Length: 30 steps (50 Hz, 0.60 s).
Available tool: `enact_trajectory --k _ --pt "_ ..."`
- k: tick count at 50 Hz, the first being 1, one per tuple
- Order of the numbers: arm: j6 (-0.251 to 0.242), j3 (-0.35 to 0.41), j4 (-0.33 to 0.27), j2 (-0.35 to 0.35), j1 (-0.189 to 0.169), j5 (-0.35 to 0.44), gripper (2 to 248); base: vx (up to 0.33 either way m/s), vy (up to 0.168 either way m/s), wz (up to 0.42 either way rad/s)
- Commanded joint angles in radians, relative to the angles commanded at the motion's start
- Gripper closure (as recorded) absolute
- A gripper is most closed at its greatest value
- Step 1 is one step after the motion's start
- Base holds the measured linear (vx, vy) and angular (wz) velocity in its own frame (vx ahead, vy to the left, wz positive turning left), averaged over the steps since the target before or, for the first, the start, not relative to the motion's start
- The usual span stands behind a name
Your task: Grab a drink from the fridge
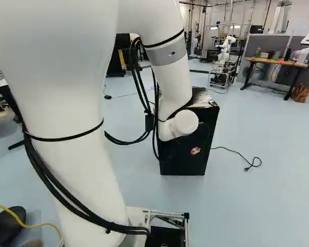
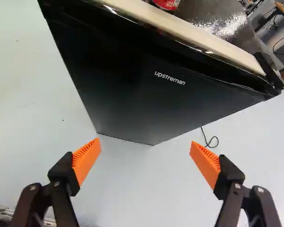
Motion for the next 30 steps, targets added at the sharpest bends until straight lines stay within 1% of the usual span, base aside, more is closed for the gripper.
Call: enact_trajectory --k 14,30 --pt "0.000 -0.017 0.003 -0.014 0.013 0.016 3 0.000 0.000 0.000" --pt "0.000 -0.034 0.023 -0.028 0.030 0.019 3 0.000 0.000 0.000"
